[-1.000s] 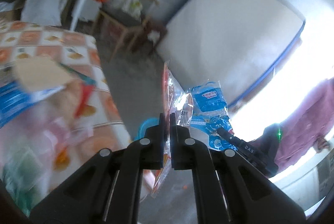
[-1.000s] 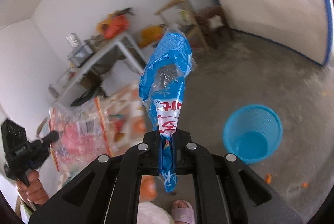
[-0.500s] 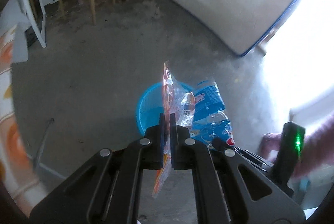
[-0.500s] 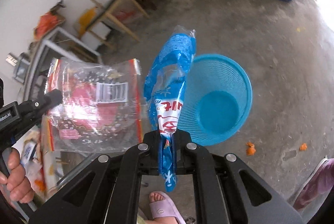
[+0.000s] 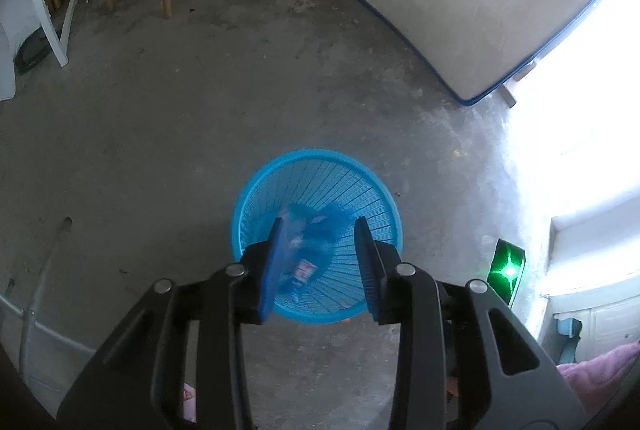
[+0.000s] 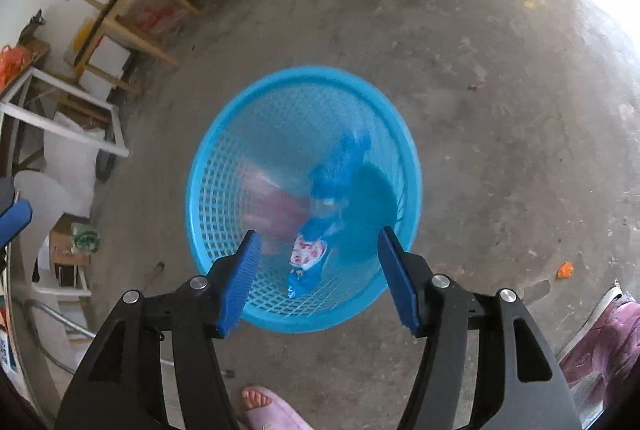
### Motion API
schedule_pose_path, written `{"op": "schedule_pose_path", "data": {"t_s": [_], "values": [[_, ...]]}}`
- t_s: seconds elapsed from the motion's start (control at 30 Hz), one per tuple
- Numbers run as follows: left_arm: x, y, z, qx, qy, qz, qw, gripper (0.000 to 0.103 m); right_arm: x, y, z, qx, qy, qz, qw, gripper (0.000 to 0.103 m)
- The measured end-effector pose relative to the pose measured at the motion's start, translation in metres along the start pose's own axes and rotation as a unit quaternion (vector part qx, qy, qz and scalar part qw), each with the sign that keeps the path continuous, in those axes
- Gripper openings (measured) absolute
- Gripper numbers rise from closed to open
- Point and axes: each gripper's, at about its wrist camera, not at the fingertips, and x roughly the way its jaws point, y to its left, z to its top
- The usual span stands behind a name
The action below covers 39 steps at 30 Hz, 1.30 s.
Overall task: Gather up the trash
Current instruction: 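Open the left and right tools to drop both bags into the basket, then move both open tools back over the table toward the brown paper towel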
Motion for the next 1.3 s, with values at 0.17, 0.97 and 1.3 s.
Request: {"op": "schedule_pose_path", "data": {"t_s": [0.17, 0.97, 1.3], "values": [[-0.045, -0.005, -0.004, 0.021, -0.03, -0.016, 0.9992, 0.039, -0.024, -0.001, 0.006, -0.011, -0.03, 0.004, 0.999, 0.06], [-0.281, 0.037, -0.176, 0.088, -0.16, 0.023, 0.983, 0.079, -0.201, 0.153, -0.083, -0.265, -0.141, -0.006, 0.954, 0.093], [-0.34, 0.089, -0.235, 0.02, -0.185, 0.059, 0.9808, 0.094, -0.26, 0.266, -0.141, -0.416, -0.23, -0.027, 0.879, 0.096]]}}
